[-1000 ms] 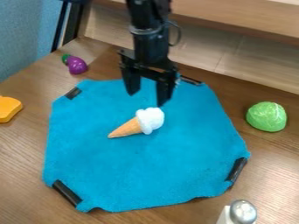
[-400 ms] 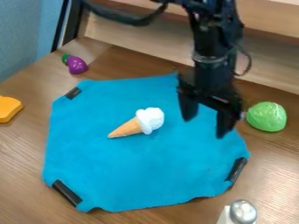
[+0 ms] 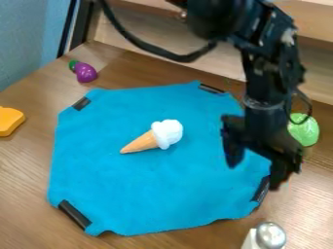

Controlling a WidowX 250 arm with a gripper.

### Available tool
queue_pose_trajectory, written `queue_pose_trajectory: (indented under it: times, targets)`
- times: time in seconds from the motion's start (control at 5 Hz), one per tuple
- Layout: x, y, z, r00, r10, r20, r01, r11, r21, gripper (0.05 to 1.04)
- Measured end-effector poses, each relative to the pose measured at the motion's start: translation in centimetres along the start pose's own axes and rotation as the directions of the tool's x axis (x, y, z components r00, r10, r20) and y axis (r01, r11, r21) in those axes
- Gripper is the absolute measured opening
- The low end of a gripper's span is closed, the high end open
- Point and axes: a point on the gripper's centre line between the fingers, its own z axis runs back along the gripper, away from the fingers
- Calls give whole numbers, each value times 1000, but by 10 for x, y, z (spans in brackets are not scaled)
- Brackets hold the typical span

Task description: Fold the cloth from right to left

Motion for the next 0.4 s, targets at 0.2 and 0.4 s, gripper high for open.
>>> queue_pose_trajectory:
  times: [0.2, 0.4]
  targets:
    - [-6, -10, -17, 998, 38, -54, -34, 997, 74, 999]
    - [-2, -19, -23, 997, 60, -50, -54, 993, 107, 999]
